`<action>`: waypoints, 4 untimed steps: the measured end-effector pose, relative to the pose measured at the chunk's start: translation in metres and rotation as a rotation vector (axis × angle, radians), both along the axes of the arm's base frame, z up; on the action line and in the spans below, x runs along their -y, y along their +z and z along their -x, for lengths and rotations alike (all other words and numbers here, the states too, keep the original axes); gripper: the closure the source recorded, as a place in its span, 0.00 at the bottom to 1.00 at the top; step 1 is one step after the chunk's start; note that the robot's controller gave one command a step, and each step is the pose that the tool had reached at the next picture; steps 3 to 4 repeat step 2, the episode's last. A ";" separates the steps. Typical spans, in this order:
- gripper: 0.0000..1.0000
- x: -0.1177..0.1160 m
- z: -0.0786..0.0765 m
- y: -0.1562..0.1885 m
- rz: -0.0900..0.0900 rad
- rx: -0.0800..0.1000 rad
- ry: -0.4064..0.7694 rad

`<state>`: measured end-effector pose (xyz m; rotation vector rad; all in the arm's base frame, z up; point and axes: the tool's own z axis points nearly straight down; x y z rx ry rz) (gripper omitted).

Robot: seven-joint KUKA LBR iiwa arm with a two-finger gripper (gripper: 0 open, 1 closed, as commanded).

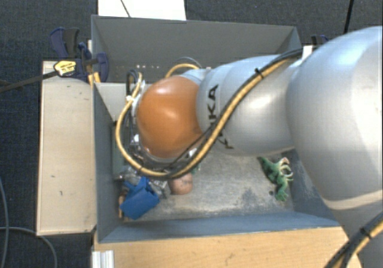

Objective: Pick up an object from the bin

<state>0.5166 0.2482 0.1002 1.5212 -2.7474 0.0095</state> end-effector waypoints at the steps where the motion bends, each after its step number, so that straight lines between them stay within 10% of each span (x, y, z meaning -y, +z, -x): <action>1: 1.00 0.000 0.000 0.000 0.000 -0.001 -0.001; 4: 1.00 0.000 0.001 0.003 -0.002 -0.002 -0.003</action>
Offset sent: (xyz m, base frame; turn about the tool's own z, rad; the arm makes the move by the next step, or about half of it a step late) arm -0.0001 -0.0002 0.0344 0.0000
